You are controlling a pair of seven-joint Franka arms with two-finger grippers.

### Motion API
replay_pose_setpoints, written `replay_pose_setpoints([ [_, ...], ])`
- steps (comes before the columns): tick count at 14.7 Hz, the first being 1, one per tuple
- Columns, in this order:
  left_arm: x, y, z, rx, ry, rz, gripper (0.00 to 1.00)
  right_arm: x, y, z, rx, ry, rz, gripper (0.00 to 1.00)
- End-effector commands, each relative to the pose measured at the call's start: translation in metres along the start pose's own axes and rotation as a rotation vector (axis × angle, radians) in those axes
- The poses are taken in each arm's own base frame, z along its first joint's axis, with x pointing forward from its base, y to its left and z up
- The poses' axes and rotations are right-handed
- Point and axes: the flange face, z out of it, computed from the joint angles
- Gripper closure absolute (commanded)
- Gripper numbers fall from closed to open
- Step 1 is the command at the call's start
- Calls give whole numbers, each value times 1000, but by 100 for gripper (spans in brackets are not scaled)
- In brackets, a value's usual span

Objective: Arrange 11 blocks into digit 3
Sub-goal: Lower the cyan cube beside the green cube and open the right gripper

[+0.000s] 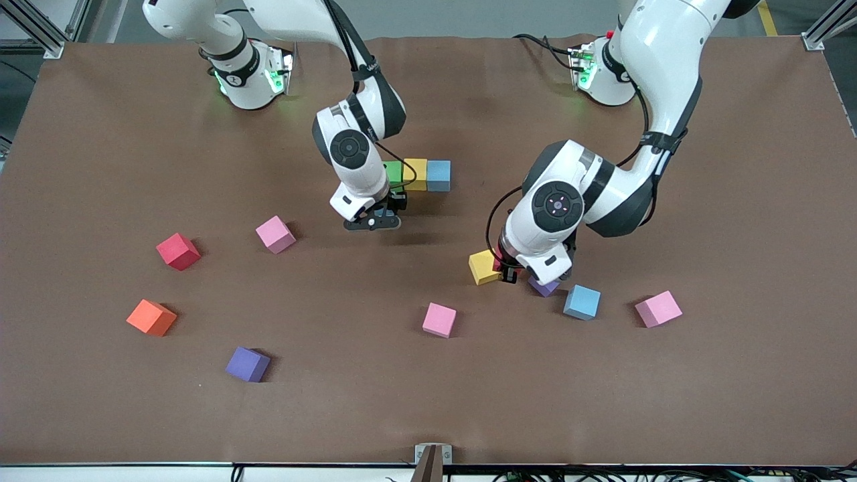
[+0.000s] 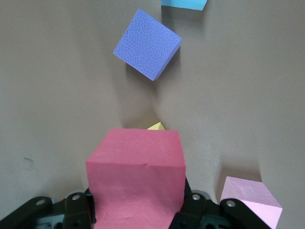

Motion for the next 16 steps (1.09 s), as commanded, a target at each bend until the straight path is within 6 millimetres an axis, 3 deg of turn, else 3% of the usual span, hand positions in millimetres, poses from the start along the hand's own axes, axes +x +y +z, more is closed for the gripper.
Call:
replay_pose_setpoints([
  [1, 1, -3, -7, 8, 6, 12, 100, -10, 2, -5, 9, 1, 1, 67],
  [16, 1, -4, -5, 11, 7, 12, 100, -17, -6, -3, 23, -9, 12, 66],
])
